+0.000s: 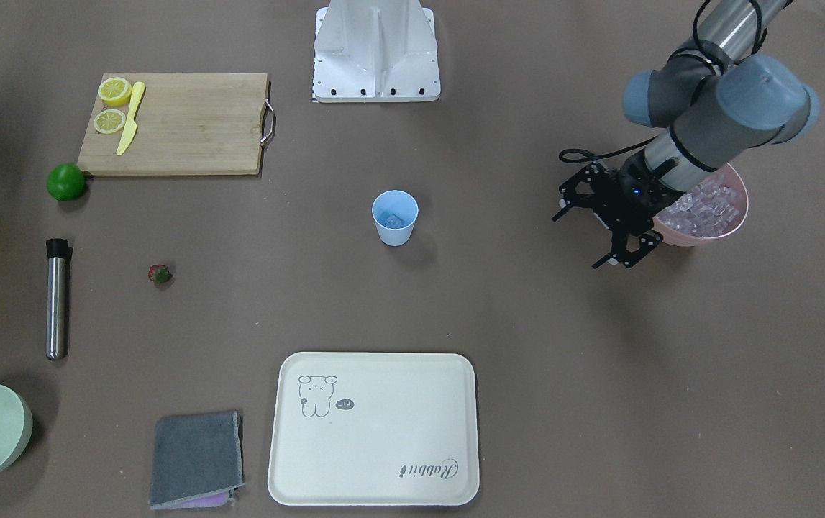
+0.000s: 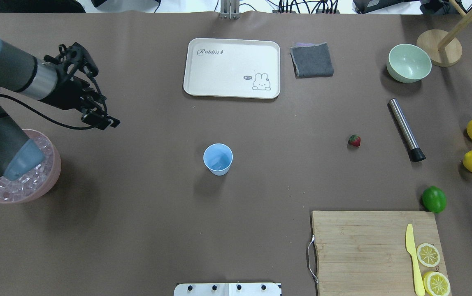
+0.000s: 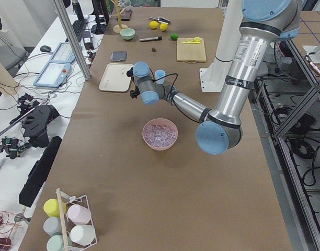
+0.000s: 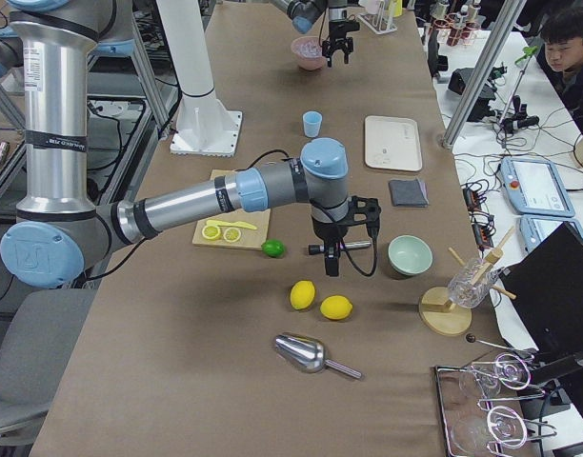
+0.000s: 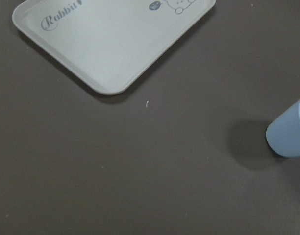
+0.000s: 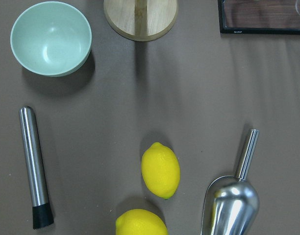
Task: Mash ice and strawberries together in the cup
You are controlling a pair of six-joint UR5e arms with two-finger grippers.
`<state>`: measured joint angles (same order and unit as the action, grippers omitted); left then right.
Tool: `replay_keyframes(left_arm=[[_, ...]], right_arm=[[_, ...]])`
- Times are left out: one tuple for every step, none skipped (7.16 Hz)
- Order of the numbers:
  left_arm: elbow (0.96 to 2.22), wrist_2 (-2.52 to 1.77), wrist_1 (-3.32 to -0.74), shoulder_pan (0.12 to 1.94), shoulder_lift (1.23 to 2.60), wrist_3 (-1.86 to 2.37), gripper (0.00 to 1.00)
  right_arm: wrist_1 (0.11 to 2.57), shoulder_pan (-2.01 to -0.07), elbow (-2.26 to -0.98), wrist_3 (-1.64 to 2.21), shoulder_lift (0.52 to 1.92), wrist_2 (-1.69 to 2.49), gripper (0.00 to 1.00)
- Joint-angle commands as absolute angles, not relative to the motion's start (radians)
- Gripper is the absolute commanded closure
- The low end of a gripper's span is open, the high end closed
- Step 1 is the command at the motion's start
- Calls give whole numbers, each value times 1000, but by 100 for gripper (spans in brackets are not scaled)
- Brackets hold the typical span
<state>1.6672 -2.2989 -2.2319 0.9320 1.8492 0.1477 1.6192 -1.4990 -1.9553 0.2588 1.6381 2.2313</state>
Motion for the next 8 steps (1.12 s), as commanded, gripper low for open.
replay_keyframes(left_arm=[[1678,-2336,-2237,1006,1728,-42,4],[1680,-2348,-2238,1025,1688,-111,5],[1680,-2349,-2253,1032,1651,-139,5],[1680,-2367,-2266,1034,1631,-140,5],[1678,-2405,-2269,1045,1629,-140,5],[1684,-2410,-2272,1060,1585,-156,6],[1687,-2410,-2282,1060,1559,-179,6],[1687,-2407,-2284,1058,1543,-181,6]], right_arm=[[1618,-1499,-1959,256,1649,2235,0],[1618,-1499,-1962,256,1654,2235,0],[1618,-1499,-1963,256,1657,2235,0],[1618,-1499,-1962,256,1657,2235,0],[1618,-1499,-1962,256,1657,2232,0],[1618,-1499,-1960,256,1655,2227,0],[1618,-1499,-1960,258,1654,2223,0],[1618,-1499,-1960,258,1654,2214,0]])
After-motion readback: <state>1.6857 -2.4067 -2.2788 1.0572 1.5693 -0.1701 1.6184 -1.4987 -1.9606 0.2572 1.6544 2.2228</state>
